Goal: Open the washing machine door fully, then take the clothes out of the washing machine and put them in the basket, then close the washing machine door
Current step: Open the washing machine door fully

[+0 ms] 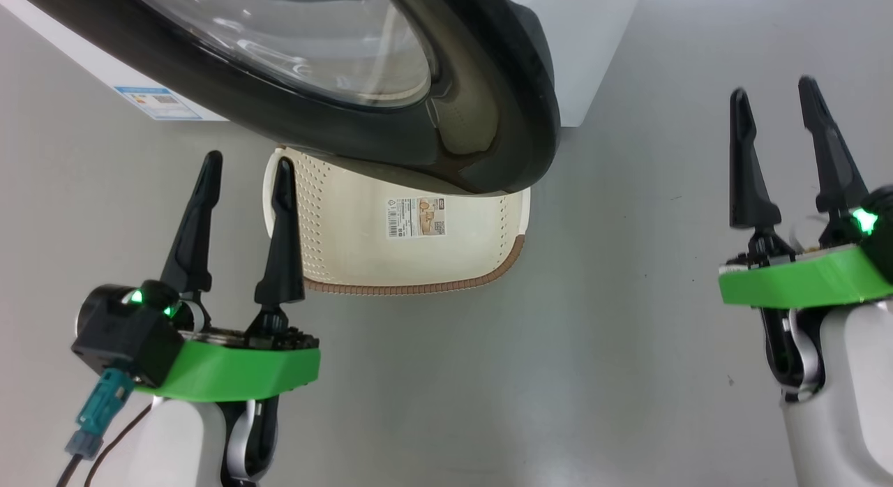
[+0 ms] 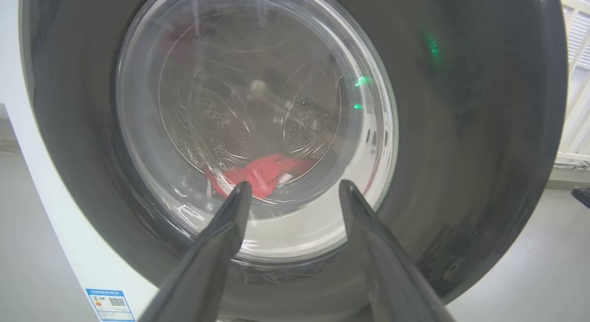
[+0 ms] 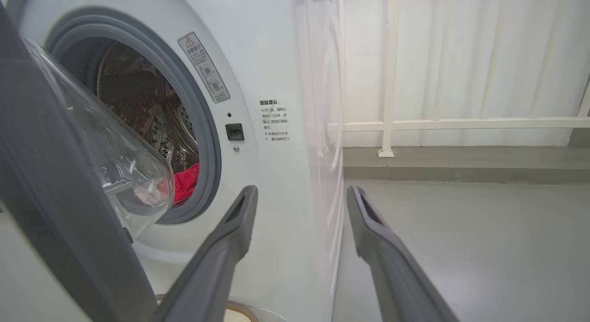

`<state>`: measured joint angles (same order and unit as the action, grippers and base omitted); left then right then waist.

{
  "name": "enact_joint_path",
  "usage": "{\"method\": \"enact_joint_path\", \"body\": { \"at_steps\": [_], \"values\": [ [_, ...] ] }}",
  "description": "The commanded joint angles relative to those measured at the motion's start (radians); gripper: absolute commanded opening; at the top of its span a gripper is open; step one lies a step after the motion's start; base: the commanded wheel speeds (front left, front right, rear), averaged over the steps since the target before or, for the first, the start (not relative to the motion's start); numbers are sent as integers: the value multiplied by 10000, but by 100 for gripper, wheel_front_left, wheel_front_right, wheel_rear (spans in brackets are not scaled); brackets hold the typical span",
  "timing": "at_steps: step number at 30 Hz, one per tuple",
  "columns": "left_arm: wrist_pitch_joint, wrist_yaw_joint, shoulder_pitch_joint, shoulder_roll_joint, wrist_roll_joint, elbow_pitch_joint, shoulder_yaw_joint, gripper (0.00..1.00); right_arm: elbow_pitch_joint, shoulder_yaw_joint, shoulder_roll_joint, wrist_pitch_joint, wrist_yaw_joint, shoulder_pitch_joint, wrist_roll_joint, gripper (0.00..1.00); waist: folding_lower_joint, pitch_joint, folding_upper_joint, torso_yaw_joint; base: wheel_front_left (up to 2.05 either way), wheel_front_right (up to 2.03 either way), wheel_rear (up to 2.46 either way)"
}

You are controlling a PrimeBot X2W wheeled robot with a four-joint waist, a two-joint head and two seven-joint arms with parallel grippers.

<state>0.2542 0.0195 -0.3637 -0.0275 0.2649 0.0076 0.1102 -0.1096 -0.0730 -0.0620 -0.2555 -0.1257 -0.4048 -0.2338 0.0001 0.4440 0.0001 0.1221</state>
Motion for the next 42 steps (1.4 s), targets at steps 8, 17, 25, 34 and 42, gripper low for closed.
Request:
{"method": "enact_joint_path", "body": {
  "at_steps": [8,17,25,34,42],
  "values": [
    [76,39,118,-227,-79,-356,-379,100,912,120,114,-61,-50,1090,-143,100,0,80,-1,2,0,0,0],
    [76,67,173,-227,-121,-300,-424,100,1207,278,116,-62,-50,1365,-236,100,0,97,-1,-43,0,0,0],
    [76,121,176,-227,-139,-221,-401,100,1107,470,117,-62,-50,1347,-112,9,0,64,-1,-6,0,0,0],
    [76,105,232,-227,-118,-218,-292,100,384,1291,117,-22,-50,874,-1556,0,0,13,-1,121,0,0,0],
    [76,42,296,-227,1,-202,-198,100,79,1779,118,1238,-50,-273,-5502,0,0,39,-1,362,0,0,0]
  ]
}}
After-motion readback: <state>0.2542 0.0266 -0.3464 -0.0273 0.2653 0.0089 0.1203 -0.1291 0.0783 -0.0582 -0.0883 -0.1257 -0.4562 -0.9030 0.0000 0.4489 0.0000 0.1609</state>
